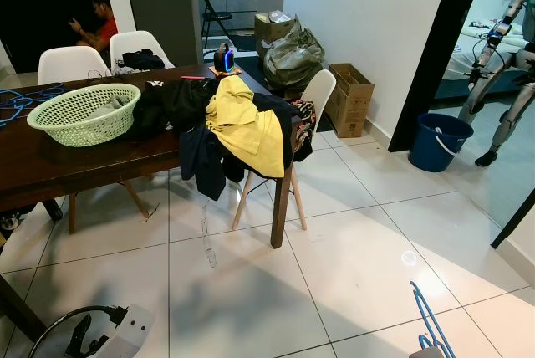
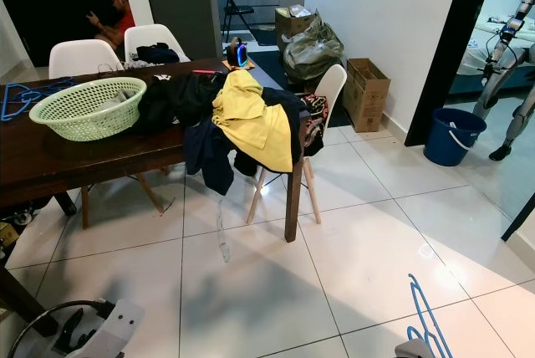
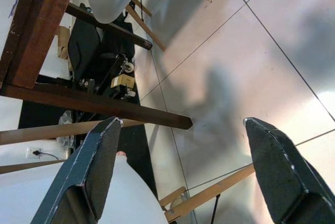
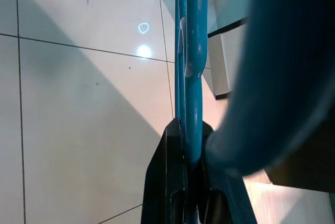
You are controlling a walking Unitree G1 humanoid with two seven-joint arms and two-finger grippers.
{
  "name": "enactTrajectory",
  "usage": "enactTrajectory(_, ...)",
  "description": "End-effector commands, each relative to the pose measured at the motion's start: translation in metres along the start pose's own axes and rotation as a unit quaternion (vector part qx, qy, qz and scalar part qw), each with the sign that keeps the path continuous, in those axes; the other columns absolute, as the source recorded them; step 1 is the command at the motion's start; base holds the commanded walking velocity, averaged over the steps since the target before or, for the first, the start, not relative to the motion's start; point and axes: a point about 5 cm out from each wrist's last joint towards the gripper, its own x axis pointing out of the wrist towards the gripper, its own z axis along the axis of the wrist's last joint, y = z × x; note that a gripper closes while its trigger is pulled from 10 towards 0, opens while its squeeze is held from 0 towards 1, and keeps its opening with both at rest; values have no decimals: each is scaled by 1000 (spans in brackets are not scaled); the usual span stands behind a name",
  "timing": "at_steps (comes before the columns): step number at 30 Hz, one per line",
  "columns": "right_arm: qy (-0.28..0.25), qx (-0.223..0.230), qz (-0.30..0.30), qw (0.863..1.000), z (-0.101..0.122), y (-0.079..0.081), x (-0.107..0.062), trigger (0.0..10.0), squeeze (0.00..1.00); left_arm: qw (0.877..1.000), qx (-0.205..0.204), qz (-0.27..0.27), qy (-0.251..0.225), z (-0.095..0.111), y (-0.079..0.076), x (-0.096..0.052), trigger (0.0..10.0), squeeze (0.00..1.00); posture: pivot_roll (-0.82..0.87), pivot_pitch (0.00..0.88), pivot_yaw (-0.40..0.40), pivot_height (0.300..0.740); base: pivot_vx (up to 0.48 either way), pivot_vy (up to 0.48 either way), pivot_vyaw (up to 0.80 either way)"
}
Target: Hang hanger
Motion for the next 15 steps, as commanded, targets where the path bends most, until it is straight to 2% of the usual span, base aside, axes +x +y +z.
enactTrajectory(1, 6, 2, 1, 1000, -1, -1, 1, 10000, 0, 1000, 6, -9, 4, -1, -4, -2, 10000, 0, 8, 0, -11, 740, 0, 0, 0)
enactTrajectory(15, 6, 2, 1, 1000, -1, -1, 0, 10000, 0, 1000, 6, -9, 4, -1, -4, -2, 10000, 0, 9, 0, -12, 740, 0, 0, 0)
